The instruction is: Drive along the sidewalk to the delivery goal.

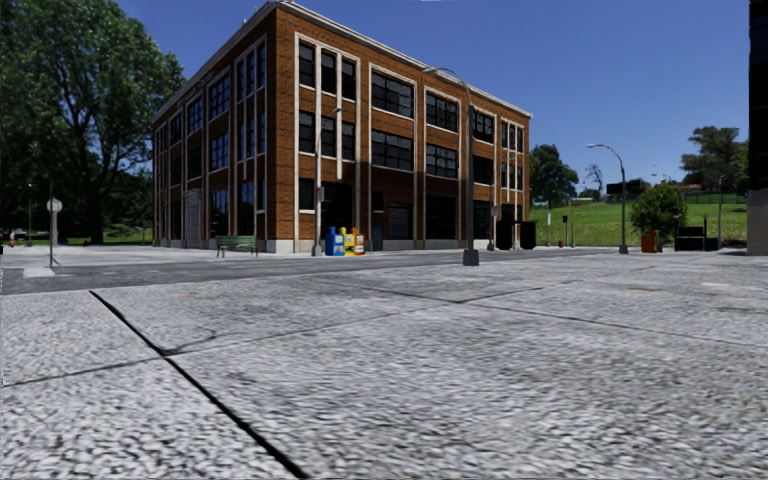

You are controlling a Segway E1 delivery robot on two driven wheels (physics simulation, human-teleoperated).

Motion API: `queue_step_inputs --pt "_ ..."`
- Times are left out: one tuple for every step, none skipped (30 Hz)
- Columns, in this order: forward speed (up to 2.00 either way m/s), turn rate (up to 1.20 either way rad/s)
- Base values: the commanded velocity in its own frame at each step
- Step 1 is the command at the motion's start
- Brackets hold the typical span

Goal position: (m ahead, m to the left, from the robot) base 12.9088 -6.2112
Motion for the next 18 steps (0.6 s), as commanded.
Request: queue_step_inputs --pt "1.98 -0.57" --pt "1.98 -0.57" --pt "1.98 -0.61" --pt "1.98 -0.62" --pt "1.98 -0.63" --pt "1.98 -0.63" --pt "1.98 -0.63" --pt "1.98 -0.63" --pt "1.98 -0.63" --pt "1.98 -0.63" --pt "1.98 -0.63" --pt "1.98 -0.63" --pt "1.98 -0.63" --pt "1.98 -0.63" --pt "1.98 -0.63" --pt "1.98 -0.63" --pt "1.98 -0.63" --pt "1.98 -0.63"
